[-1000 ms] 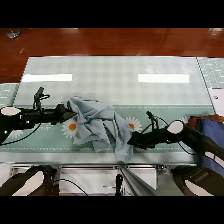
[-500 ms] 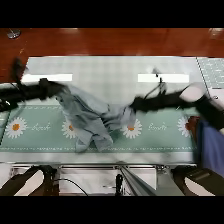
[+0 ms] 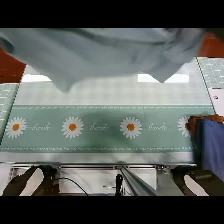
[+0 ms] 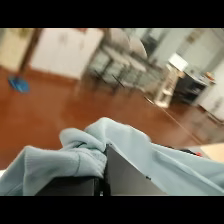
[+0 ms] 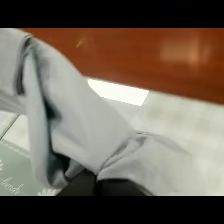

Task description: Fold the shirts.

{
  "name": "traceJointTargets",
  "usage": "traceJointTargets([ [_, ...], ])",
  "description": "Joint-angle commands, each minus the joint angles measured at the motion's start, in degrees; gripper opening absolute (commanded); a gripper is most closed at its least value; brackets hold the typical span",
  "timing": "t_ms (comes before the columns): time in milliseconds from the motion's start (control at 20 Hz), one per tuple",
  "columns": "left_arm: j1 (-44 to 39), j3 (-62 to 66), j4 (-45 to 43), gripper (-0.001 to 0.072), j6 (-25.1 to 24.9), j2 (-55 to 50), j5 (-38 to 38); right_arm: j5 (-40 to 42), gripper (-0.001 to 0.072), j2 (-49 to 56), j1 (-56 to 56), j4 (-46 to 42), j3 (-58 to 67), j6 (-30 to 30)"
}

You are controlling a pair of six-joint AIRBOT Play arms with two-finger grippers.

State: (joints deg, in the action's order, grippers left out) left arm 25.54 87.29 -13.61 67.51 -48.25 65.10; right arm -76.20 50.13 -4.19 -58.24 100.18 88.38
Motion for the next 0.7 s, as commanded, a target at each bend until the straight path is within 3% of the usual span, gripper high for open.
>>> traceJointTargets([
  [0, 6.3, 5.2, -1.5, 0.0023, 0.3, 7.8, 0.1, -4.1, 0.0025, -9.4, 0.5, -6.0, 4.4, 1.1],
  [150, 2.6, 5.2, -13.1, 0.0023, 2.6, 12.8, 2.2, -6.7, 0.0025, -15.0, 0.5, -7.5, 4.4, 2.6],
  [400, -13.2, 5.0, -47.9, 0.0023, 14.4, 18.3, 6.9, -17.8, 0.0025, -17.2, 0.5, -10.7, 3.5, 6.2],
  [500, -17.1, 3.7, -53.6, 0.0023, 16.7, 18.8, 8.8, -19.0, 0.0025, -17.2, 0.5, -11.3, 0.0, 7.1],
  [650, -17.7, -4.1, -54.4, 0.0023, 18.3, 18.2, 9.5, -16.7, 0.0025, -17.2, 0.5, -11.1, -11.1, 7.4],
])
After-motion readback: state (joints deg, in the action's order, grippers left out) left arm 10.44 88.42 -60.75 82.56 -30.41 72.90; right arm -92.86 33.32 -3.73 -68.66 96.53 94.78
